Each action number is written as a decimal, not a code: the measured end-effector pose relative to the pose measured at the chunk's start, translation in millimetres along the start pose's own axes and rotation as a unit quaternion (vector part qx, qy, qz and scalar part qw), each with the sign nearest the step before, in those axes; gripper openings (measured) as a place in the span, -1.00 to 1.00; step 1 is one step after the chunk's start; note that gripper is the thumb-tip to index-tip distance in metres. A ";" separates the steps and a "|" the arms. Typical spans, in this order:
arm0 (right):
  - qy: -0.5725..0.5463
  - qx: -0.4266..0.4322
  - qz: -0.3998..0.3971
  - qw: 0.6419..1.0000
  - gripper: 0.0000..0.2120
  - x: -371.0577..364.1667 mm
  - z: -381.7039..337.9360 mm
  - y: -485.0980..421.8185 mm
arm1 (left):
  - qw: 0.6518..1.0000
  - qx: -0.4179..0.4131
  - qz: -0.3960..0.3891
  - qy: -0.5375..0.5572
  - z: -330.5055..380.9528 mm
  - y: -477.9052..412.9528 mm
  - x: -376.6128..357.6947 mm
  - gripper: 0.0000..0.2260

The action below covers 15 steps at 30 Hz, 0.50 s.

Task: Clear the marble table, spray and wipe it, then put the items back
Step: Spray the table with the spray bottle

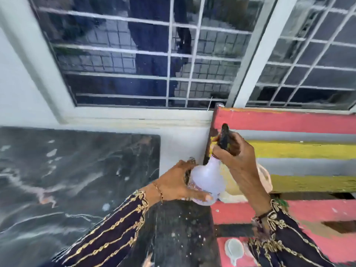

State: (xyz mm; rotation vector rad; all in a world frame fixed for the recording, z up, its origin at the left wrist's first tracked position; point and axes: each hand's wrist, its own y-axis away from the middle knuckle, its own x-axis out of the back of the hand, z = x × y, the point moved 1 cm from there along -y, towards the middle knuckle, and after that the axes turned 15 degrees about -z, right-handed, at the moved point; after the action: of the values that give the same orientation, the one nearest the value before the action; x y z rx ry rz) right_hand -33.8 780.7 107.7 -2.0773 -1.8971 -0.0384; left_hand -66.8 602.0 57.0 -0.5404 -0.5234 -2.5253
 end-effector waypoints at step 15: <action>-0.078 -0.043 -0.048 0.995 -0.58 -273.1 -99.2 -17.1 | 0.956 0.127 0.265 -0.018 -59.4 231.9 63.9 -0.31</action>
State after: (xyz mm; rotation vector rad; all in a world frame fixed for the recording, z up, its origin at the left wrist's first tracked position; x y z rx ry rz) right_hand -62.2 492.8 140.6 -2.0974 -2.1227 0.0196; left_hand -8.2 364.4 96.0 -0.5433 -0.6110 -1.9101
